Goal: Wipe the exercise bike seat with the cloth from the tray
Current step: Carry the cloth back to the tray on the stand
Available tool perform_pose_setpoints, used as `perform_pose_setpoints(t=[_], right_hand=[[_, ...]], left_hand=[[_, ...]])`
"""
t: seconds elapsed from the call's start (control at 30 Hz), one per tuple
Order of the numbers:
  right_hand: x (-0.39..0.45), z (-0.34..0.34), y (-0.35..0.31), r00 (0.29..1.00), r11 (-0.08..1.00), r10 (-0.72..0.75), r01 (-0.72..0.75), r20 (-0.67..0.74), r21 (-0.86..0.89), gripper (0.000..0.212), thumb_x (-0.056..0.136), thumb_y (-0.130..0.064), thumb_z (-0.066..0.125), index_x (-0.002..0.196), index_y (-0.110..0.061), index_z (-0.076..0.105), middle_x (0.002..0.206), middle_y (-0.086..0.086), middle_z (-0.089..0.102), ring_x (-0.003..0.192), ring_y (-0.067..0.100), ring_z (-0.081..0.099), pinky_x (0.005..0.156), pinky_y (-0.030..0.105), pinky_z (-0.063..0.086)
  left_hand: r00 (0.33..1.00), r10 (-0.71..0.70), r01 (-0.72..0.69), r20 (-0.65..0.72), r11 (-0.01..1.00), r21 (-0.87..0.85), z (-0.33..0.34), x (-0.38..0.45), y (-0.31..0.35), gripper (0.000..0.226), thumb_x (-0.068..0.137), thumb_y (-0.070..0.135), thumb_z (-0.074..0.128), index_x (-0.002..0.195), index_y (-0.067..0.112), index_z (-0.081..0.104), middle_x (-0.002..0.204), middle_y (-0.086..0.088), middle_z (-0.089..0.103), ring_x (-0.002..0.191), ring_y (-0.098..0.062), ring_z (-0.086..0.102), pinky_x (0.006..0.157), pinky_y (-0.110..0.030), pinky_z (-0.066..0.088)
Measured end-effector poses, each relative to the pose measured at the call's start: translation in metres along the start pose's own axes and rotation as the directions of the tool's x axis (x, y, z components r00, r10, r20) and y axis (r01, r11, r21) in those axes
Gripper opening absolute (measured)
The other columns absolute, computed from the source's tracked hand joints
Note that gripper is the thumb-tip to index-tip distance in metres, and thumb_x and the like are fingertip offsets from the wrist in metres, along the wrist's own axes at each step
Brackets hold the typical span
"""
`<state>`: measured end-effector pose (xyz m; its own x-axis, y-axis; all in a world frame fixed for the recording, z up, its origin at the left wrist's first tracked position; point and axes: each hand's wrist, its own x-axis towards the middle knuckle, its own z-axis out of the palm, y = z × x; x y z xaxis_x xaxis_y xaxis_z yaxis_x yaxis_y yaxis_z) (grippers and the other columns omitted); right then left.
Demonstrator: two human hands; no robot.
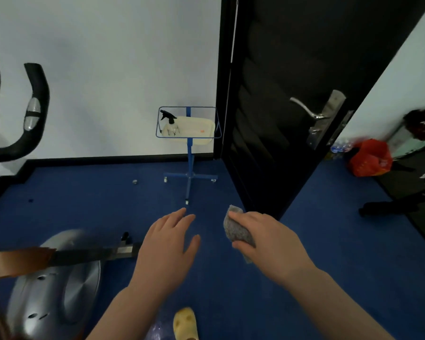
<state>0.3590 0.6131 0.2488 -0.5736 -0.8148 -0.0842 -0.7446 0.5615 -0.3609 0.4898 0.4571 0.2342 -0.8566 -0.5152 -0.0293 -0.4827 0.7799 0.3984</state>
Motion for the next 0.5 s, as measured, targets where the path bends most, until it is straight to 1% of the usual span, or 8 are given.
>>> perform_pose_setpoints(t=[0.17,0.3,0.4,0.5], right_hand=[[0.066,-0.005,-0.002,0.999,0.999,0.049,-0.049,-0.006,0.023,0.057,0.093,-0.044,0.052,0.144,-0.045,0.027,0.129,-0.022,0.047,0.115,0.004,0.044,0.087,0.024,0.045],[0.104,-0.004,0.006,0.996,0.994,0.092,-0.09,-0.02,0.059,0.055,0.092,-0.044,0.053,0.142,-0.045,0.03,0.125,-0.021,0.049,0.111,0.006,0.046,0.084,0.026,0.045],[0.128,-0.01,0.017,0.994,0.993,0.101,-0.099,-0.032,0.071,0.054,0.091,-0.044,0.053,0.141,-0.044,0.032,0.124,-0.021,0.049,0.111,0.005,0.045,0.085,0.024,0.043],[0.157,-0.014,0.032,0.995,0.992,0.099,-0.096,-0.031,0.083,0.056,0.091,-0.045,0.052,0.143,-0.044,0.03,0.126,-0.021,0.048,0.112,0.004,0.044,0.085,0.022,0.041]], left_hand=[[0.999,0.035,-0.035,0.018,0.999,0.002,-0.013,0.057,-0.024,0.049,0.093,0.043,0.038,0.14,0.031,0.032,0.151,0.013,0.025,0.138,-0.009,0.022,0.112,-0.025,0.015],[0.997,0.042,-0.044,0.059,0.998,0.035,-0.015,0.101,-0.043,0.049,0.093,0.043,0.039,0.141,0.029,0.034,0.152,0.011,0.026,0.138,-0.012,0.023,0.113,-0.028,0.016],[0.997,0.033,-0.034,0.073,0.999,0.011,-0.016,0.131,-0.044,0.048,0.093,0.042,0.04,0.14,0.029,0.036,0.151,0.011,0.027,0.138,-0.012,0.024,0.112,-0.028,0.018],[0.995,0.032,-0.032,0.096,0.999,-0.001,-0.011,0.16,-0.041,0.049,0.093,0.044,0.038,0.14,0.031,0.033,0.152,0.013,0.024,0.138,-0.01,0.022,0.113,-0.026,0.016]])
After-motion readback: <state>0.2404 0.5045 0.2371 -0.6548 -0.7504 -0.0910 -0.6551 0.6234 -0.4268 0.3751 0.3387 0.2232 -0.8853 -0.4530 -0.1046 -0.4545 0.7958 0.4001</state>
